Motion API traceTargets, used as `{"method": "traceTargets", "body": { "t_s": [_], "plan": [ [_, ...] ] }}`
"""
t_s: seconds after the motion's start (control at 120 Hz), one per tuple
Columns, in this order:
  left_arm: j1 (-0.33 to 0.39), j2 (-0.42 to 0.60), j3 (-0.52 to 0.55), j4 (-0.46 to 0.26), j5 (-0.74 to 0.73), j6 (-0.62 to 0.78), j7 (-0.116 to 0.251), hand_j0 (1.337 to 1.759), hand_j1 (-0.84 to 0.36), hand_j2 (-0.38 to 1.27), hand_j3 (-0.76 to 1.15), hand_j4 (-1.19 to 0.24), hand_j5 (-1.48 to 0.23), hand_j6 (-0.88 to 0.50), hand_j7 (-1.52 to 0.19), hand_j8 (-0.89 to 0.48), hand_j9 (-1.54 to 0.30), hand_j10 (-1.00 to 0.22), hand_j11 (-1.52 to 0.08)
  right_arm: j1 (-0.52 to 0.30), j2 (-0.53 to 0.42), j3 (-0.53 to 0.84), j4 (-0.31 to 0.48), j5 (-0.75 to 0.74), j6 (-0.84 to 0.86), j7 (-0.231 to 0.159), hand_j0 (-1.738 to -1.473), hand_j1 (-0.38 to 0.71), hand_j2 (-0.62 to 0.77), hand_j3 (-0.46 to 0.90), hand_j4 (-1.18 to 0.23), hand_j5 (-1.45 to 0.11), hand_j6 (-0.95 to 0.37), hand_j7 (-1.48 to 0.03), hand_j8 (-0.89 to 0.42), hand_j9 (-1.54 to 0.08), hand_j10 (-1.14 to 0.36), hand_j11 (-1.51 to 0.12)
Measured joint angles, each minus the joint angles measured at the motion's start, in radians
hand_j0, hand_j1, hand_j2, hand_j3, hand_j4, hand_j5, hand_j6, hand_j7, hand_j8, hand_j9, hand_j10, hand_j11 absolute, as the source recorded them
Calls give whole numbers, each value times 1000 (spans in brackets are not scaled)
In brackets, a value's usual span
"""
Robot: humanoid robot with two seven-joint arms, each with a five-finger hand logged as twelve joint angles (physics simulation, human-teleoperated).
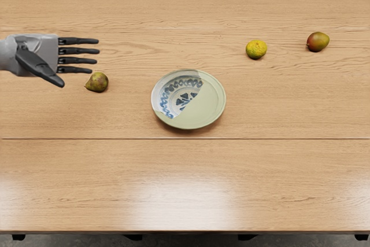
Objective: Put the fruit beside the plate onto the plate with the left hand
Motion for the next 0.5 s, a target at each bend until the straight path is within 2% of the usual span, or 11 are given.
{"method": "traceTargets", "body": {
  "t_s": [0.1,0.225,0.342,0.5],
  "plan": [
    [0,13,0,-32,-3,0,-1,1658,328,3,0,-16,-22,-16,-22,-16,-22,-16,-22,0,0,-1,0,0,1,1,-1658,-349,0,0,0,0,0,0,0,0,0,0],
    [-8,-20,-1,-46,14,0,0,1658,327,3,0,-17,-24,-17,-24,-17,-24,-17,-24,0,0,-2,0,-1,1,1,-1658,-349,0,0,0,0,0,0,0,0,0,0],
    [-31,-70,-13,-50,115,0,0,1658,313,6,0,-29,-39,-28,-39,-28,-39,-29,-39,0,0,-2,0,-2,1,1,-1658,-349,0,0,0,0,0,0,0,0,0,0],
    [-87,-127,-33,-53,323,0,8,1658,295,9,0,-45,-58,-44,-58,-44,-58,-45,-58,0,0,-3,0,-2,2,1,-1658,-349,0,0,0,0,0,0,0,0,0,0]
  ]
}}
